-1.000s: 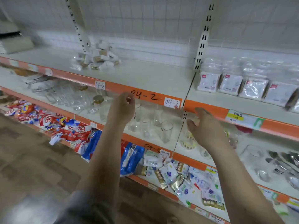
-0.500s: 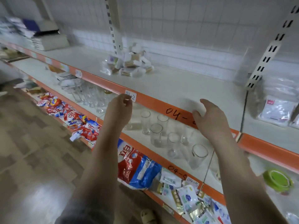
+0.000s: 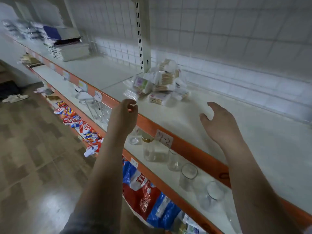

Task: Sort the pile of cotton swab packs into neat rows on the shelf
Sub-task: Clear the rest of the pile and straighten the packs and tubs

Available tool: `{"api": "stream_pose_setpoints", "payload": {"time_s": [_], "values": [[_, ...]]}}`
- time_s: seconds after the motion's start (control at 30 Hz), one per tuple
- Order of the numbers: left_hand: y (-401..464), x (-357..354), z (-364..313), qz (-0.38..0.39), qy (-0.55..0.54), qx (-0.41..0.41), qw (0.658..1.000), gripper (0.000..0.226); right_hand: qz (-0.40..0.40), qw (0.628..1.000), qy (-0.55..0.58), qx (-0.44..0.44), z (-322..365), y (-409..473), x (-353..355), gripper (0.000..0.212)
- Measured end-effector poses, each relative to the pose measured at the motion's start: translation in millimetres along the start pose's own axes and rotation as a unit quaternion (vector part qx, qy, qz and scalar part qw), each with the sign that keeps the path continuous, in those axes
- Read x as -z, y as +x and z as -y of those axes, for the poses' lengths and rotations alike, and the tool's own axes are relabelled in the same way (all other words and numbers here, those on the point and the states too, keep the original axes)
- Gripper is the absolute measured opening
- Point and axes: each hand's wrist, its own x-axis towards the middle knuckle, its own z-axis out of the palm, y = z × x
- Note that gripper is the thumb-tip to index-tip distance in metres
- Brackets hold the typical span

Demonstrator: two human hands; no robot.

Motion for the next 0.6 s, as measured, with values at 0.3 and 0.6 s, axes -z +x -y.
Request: {"api": "stream_pose_setpoints", "payload": {"time_s": [0.3,0.6], "values": [[109.8,8.3,60.0,0.044,-0.007,-0.026,0.999,0.028,-0.027,0.999,-0.01,-0.036,66.2,52.9,-69.3,0.051],[211.0,22.4,96.0,0.128,-0.013,-0.085,0.988,0.028,-0.026,0.999,-0.013,-0.038,146.1,119.4,-127.8,0.063]]}}
